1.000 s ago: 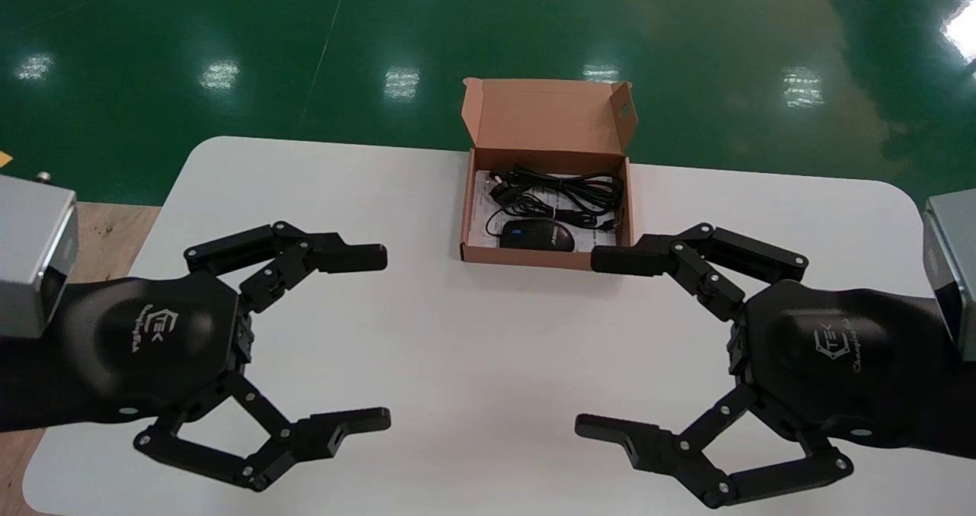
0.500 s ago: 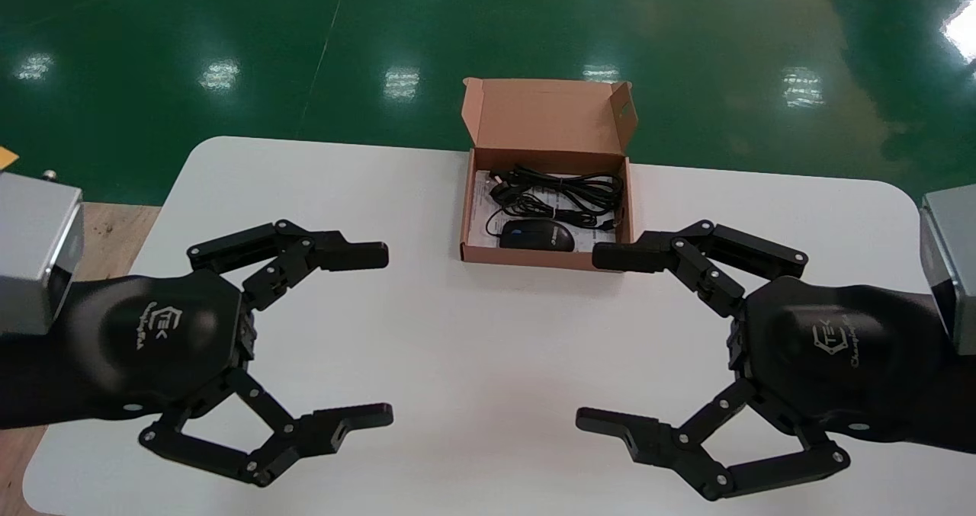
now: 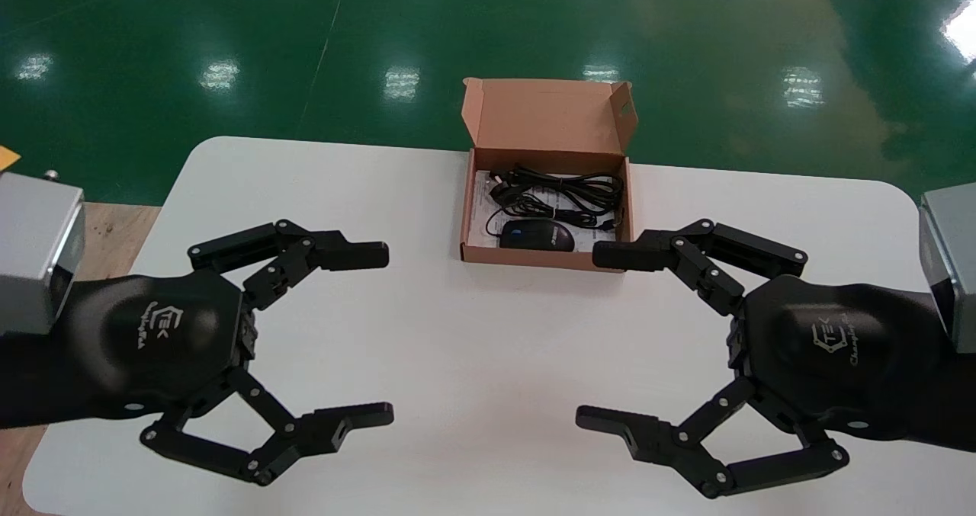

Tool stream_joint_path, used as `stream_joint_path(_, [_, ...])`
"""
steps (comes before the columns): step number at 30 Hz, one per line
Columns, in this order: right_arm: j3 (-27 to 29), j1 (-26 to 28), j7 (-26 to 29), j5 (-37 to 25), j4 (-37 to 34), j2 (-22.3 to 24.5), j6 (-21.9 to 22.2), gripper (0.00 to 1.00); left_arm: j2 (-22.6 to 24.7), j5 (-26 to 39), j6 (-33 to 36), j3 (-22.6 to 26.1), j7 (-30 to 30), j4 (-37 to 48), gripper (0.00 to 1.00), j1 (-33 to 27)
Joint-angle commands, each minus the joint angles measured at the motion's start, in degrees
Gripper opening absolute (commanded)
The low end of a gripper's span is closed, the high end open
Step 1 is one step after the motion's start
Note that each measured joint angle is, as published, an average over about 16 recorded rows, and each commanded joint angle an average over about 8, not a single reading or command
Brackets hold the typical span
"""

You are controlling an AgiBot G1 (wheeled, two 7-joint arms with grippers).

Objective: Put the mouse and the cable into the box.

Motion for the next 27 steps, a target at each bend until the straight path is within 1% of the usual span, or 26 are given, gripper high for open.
stream_joint_path(1, [-0.01, 0.01, -0.01, -0.01, -0.01, -0.01, 0.01, 1.0, 0.01, 0.01, -0.01, 0.01, 0.0, 0.01, 1.0, -0.01])
stream_joint_path(27, [-0.04, 0.07, -0.04, -0.07, -0.08, -0.01, 0.05, 1.0, 0.05, 0.03, -0.05, 0.06, 0.0, 0.05, 1.0, -0.04])
